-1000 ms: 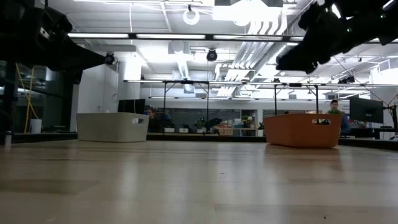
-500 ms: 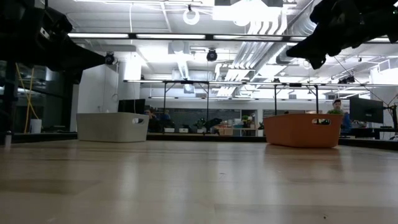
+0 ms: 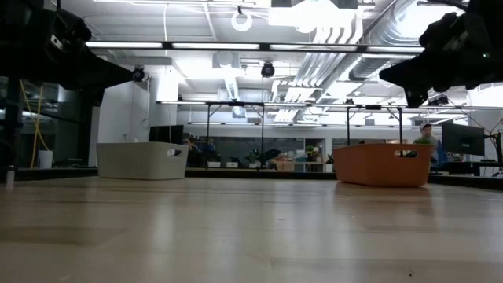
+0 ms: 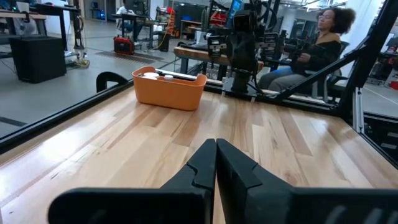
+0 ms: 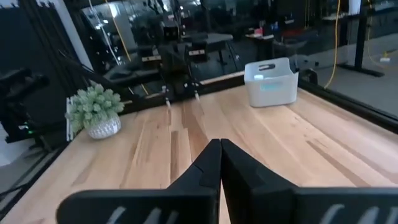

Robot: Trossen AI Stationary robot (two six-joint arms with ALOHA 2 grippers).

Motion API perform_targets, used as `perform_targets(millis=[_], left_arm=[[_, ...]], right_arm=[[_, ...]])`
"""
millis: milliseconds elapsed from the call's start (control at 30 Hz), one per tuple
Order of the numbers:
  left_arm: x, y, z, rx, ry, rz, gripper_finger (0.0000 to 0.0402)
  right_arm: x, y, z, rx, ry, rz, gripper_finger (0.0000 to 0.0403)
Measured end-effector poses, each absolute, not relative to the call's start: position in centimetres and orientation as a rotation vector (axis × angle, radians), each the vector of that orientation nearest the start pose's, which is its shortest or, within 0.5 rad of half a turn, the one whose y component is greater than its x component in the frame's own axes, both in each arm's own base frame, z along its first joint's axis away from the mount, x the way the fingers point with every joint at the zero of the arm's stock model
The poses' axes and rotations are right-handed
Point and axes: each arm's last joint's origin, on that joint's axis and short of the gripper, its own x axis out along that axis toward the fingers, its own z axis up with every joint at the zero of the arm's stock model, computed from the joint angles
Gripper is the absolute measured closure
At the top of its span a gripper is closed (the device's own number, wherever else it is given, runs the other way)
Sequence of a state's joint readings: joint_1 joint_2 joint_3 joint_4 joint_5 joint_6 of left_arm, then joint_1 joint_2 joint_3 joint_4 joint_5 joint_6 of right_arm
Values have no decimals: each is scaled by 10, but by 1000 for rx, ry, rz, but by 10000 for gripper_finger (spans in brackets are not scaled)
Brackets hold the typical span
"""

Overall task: Pick and place medicine bottles into bin by pill shape (circle, oval)
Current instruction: Return to Home Position

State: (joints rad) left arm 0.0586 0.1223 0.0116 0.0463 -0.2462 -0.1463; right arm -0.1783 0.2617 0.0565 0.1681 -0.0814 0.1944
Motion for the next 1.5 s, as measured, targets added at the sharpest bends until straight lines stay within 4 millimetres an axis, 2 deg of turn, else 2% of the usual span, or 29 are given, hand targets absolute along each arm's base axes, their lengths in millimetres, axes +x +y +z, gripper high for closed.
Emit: perform_targets(millis=[133, 333, 733, 1500], left_arm=[[103, 13, 162, -139, 42, 309, 397], [103, 13, 162, -139, 39, 309, 396], [103, 13, 162, -139, 39, 309, 396], [103, 13, 162, -139, 39, 309, 396]], right_arm=[[108, -15, 168, 210, -8, -67, 403], [105, -9, 172, 222, -43, -10, 403], [105, -2, 169, 179, -13, -24, 403], [105, -2, 169, 184, -15, -23, 403]])
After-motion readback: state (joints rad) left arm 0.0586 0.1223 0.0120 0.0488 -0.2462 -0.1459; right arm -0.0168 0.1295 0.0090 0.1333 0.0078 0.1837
